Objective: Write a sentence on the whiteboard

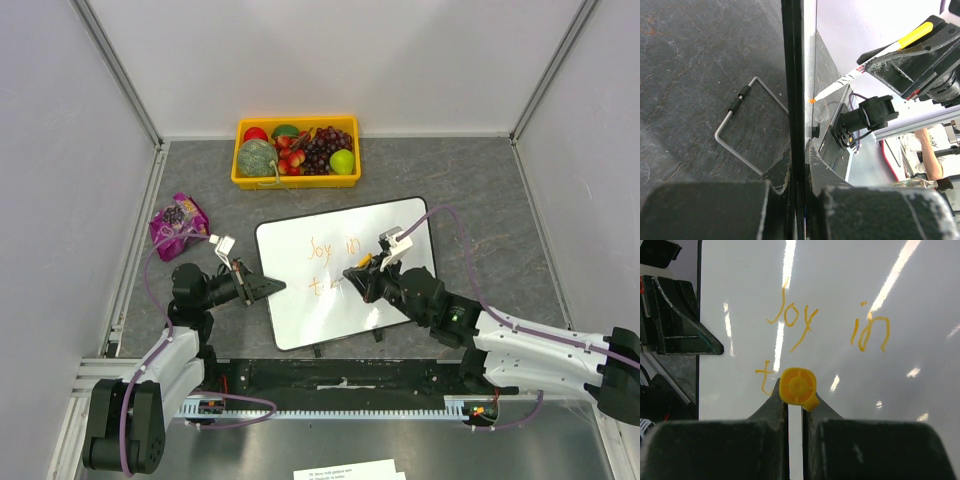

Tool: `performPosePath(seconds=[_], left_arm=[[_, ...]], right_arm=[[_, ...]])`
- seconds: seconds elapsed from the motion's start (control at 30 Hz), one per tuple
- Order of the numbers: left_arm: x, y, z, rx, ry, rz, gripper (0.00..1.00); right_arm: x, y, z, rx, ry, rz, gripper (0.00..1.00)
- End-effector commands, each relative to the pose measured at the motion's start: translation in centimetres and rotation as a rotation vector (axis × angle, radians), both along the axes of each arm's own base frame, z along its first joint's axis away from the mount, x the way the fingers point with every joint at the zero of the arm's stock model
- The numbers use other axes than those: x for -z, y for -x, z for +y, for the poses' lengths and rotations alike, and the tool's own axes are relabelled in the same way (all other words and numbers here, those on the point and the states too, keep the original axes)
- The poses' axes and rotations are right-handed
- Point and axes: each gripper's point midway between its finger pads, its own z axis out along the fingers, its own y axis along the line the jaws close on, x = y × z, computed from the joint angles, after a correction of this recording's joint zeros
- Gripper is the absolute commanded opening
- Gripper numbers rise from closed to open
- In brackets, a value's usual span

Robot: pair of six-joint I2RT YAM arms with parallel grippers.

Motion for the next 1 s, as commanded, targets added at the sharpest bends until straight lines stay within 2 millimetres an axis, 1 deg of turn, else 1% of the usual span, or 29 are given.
performPosePath(seconds=[0.0,0.17,0.3,0.5,0.73,0.87,0.97], left_arm=[[0.9,0.1,0.2,0.009,-0.045,-0.079,0.02],[0.9,0.1,0.2,0.009,-0.045,-0.076,0.02],[0.9,0.1,0.1,0.011,-0.045,-0.076,0.02],[0.9,0.1,0.1,0.011,-0.045,-0.078,0.02],[0.9,0.1,0.1,0.010,-0.043,-0.079,0.02],[0.8,0.1,0.1,0.010,-0.043,-0.080,0.02],[0.9,0.1,0.1,0.012,-0.043,-0.079,0.02]], right_arm=[[2.6,0.6,-1.0,-0.002,0.060,0.041,0.00],[2.9,0.5,-1.9,0.026,0.067,0.041,0.00],[1.8,-0.2,-2.3,0.071,0.052,0.017,0.00],[-0.2,-1.2,-2.0,0.105,0.038,-0.021,0.00],[-1.6,-1.9,-2.1,0.133,0.027,-0.044,0.00],[-1.8,-2.1,-1.9,0.128,0.035,-0.049,0.00],[-1.2,-1.8,-1.6,0.106,0.051,-0.037,0.00]])
